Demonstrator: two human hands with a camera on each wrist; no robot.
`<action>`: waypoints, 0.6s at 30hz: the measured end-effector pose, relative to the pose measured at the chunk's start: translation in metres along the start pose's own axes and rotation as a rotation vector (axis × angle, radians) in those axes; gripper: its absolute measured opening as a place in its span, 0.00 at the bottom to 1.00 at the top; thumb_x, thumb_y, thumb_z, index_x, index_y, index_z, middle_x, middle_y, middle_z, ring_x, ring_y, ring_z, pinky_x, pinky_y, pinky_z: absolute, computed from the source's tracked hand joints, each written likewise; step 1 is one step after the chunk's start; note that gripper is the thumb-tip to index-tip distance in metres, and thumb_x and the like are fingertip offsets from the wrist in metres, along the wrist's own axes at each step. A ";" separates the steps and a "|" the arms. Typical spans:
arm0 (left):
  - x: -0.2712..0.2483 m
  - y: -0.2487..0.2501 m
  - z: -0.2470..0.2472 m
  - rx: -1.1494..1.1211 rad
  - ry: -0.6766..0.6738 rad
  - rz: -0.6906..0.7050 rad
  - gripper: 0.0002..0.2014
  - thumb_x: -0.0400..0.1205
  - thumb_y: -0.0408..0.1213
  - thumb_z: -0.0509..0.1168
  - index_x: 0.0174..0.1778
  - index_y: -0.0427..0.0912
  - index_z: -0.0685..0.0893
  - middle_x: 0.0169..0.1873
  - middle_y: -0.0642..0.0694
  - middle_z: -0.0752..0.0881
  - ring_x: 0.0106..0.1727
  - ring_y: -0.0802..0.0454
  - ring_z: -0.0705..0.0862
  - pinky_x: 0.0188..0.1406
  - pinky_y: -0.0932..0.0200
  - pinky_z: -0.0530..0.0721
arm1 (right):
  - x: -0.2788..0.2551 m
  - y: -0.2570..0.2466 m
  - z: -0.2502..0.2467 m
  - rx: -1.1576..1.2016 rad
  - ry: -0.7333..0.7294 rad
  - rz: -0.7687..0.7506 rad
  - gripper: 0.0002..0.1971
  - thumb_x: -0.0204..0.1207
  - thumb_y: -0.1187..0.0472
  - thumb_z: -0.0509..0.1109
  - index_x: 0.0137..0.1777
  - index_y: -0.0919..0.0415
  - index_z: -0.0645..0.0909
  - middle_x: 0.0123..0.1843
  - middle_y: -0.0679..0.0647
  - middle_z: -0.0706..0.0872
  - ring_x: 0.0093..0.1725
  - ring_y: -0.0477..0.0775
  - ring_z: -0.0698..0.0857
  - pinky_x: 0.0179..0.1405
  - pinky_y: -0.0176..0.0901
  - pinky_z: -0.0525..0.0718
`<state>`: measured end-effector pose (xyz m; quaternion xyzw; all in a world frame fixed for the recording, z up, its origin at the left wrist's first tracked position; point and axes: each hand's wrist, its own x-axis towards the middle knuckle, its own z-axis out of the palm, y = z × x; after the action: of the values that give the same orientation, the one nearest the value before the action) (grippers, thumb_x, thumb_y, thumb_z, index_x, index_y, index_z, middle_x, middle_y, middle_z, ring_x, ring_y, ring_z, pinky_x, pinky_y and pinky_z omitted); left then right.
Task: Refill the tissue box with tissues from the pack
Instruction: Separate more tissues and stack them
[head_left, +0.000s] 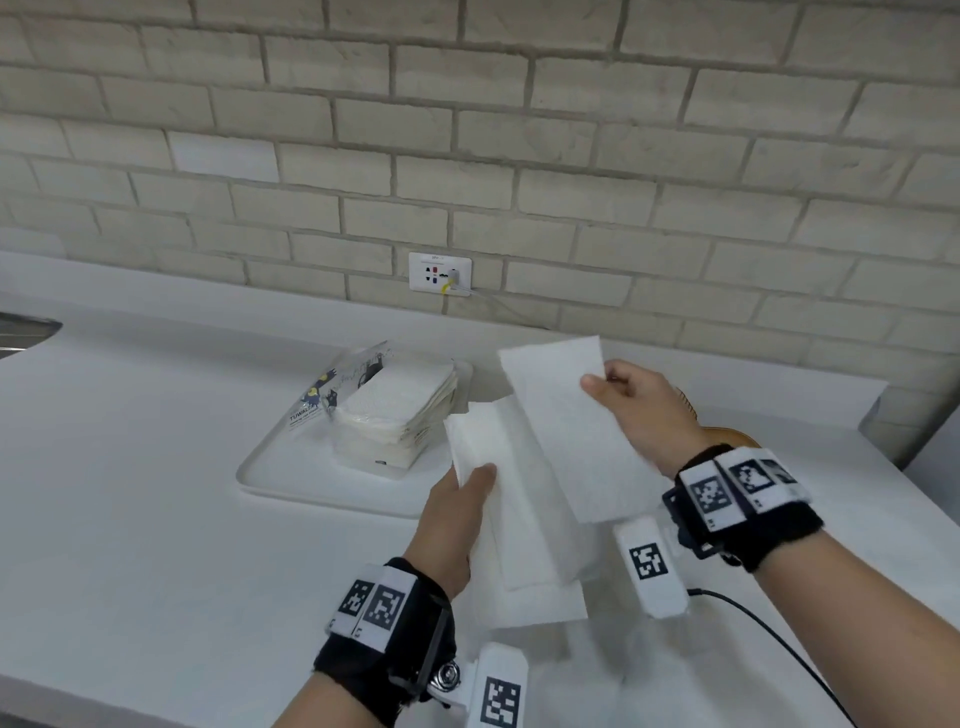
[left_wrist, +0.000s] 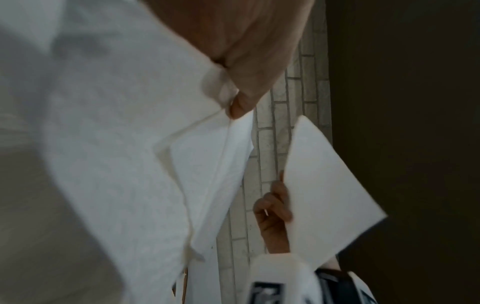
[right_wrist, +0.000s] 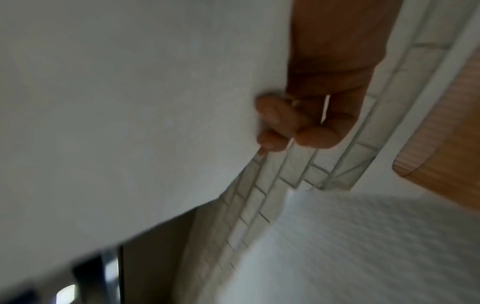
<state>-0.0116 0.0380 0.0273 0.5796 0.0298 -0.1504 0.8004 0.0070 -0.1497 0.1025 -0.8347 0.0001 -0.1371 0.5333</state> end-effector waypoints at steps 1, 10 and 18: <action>-0.001 0.001 0.001 0.012 -0.023 -0.003 0.12 0.86 0.38 0.58 0.64 0.44 0.80 0.55 0.44 0.89 0.55 0.45 0.87 0.48 0.54 0.85 | 0.000 0.003 0.004 -0.092 -0.038 -0.003 0.10 0.81 0.57 0.64 0.44 0.62 0.81 0.36 0.51 0.83 0.36 0.52 0.79 0.33 0.39 0.74; -0.001 -0.006 0.008 -0.157 0.008 -0.073 0.19 0.89 0.44 0.51 0.71 0.41 0.76 0.51 0.47 0.88 0.50 0.52 0.86 0.38 0.57 0.81 | -0.022 0.028 0.023 -0.047 -0.259 0.211 0.18 0.84 0.61 0.58 0.72 0.56 0.63 0.70 0.54 0.77 0.68 0.54 0.77 0.72 0.57 0.73; -0.002 -0.009 0.017 -0.156 -0.018 -0.028 0.19 0.87 0.53 0.53 0.63 0.46 0.81 0.46 0.47 0.91 0.42 0.53 0.90 0.32 0.60 0.85 | -0.047 0.019 0.038 0.035 -0.388 0.252 0.27 0.85 0.62 0.55 0.80 0.51 0.49 0.72 0.46 0.72 0.67 0.46 0.74 0.65 0.38 0.73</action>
<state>-0.0180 0.0201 0.0248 0.5135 0.0421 -0.1638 0.8412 -0.0269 -0.1173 0.0595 -0.8294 -0.0006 0.0938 0.5507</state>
